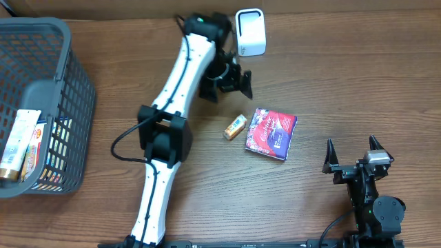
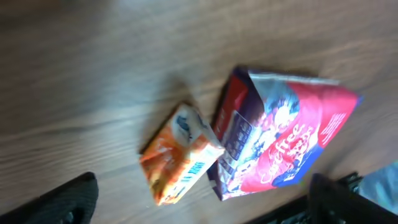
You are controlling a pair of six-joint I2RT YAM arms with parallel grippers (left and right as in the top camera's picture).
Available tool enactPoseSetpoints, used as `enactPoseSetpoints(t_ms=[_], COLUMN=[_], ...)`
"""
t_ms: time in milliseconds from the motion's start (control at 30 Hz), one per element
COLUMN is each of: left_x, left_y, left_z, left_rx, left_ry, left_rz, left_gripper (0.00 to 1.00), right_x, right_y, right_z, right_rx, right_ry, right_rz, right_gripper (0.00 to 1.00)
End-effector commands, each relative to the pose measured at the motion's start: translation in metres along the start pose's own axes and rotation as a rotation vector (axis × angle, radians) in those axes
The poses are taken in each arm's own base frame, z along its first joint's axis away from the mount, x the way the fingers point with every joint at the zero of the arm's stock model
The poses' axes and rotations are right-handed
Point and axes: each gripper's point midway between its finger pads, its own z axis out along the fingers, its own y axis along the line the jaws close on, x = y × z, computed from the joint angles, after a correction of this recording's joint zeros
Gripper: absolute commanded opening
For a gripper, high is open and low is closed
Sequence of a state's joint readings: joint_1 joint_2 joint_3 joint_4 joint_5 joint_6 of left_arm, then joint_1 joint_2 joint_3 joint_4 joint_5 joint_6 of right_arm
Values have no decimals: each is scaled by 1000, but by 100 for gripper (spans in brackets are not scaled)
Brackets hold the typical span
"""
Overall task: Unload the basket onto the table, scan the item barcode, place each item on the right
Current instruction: 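Lift the orange box out and set it beside the pad pack, then return the left gripper into the basket toward the cream wipes bag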
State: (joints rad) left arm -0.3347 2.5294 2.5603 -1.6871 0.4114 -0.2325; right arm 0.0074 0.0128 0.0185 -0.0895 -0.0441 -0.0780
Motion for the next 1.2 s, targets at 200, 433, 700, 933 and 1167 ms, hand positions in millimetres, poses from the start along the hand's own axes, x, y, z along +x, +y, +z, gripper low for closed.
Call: enactPoseSetpoints(t_ms=[200,433,700,933,1167], left_x=[11,53,140,203,231], left_y=[23,70,175,279,361], left_z=[-140,-249,-360,-391,-383], left_rx=[-34,-150,-350,-384,-404], left_ry=[-345,-636,-950,-1045,-998], left_rz=[4,-89,-457,-924,-1159], left_gripper=[100,93,82,95,99], right_x=[1,1,1,1,1], right_y=[0,0,0,0,0], right_z=[0,0,0,0,0], right_rx=[2,2,2,1,2], right_ry=[-6,-6,-6,-6,-6], right_rz=[-1,-1,-1,-1,-2], right_gripper=[100,100,100,100,100])
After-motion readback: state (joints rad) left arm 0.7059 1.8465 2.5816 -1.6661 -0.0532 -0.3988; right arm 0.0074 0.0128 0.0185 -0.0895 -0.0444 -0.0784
